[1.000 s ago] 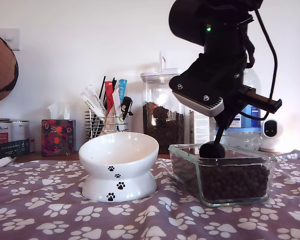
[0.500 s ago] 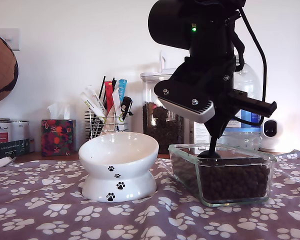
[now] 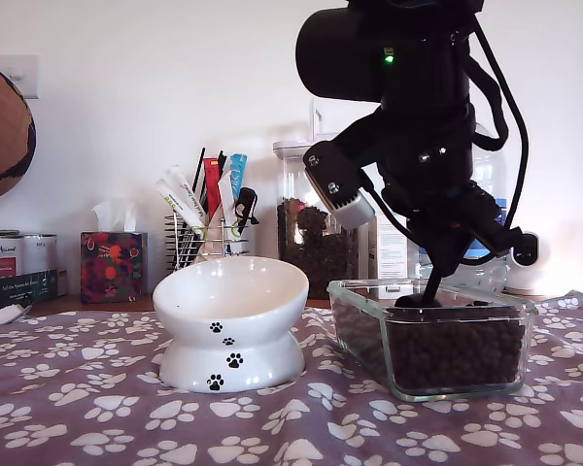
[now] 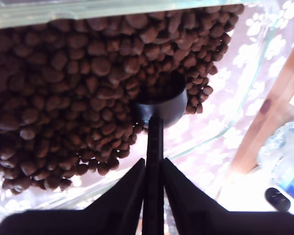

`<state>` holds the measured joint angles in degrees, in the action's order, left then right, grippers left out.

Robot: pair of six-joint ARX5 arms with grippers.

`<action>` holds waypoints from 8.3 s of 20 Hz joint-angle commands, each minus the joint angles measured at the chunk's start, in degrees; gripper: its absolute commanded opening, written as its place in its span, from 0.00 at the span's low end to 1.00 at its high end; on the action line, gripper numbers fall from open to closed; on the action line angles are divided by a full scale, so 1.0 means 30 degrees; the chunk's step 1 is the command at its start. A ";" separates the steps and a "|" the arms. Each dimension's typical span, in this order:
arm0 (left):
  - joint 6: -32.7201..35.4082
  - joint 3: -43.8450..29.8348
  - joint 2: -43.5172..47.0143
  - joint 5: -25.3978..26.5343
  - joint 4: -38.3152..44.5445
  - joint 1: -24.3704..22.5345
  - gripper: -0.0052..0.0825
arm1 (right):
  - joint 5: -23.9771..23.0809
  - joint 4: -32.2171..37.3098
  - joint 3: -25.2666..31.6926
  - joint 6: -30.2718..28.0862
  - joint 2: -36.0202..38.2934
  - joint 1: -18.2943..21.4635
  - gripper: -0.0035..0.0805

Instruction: Measure one spoon of cat food and pour it into the food bowl

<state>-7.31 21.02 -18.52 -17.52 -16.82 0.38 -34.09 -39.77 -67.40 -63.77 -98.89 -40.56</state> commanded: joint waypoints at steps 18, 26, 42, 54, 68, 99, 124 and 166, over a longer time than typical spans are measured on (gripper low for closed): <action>-0.0051 -0.0051 -0.0073 -0.0539 -0.0561 0.0087 0.04 | 0.3344 0.0000 0.0459 0.9122 -0.0525 0.0386 0.03; -0.0051 -0.0051 -0.0073 -0.0554 -0.0561 0.0087 0.04 | 0.6222 -0.0860 0.0459 1.3894 -0.0525 0.1581 0.03; -0.0051 -0.0051 -0.0073 -0.0554 -0.0619 0.0087 0.04 | 0.7679 -0.1246 0.0459 1.6247 -0.0437 0.3031 0.03; -0.0051 -0.0051 -0.0073 -0.0546 -0.0634 0.0087 0.04 | 0.7235 -0.1151 0.0459 1.6269 0.0954 0.3191 0.03; -0.0051 -0.0051 -0.0073 -0.0539 -0.0619 0.0087 0.04 | 0.7898 -0.1377 0.0466 1.6801 0.2448 0.3279 0.03; -0.0036 -0.0051 -0.0058 -0.0568 -0.0699 0.0087 0.04 | 0.9719 -0.1508 0.0619 1.6291 0.2769 0.4510 0.03; 0.0087 -0.0051 -0.0058 -0.2229 -0.0831 0.0095 0.04 | 1.1519 0.3577 0.4240 1.7857 0.7599 0.3162 0.03; 0.0087 -0.0051 -0.6302 -0.4226 -0.0954 0.6309 0.04 | 0.4080 0.5909 0.0029 1.0054 0.1319 -0.2244 0.03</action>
<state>-7.18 21.02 -37.01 -29.98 -19.84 19.11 -21.23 -22.76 -66.19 -33.34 -93.43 -47.03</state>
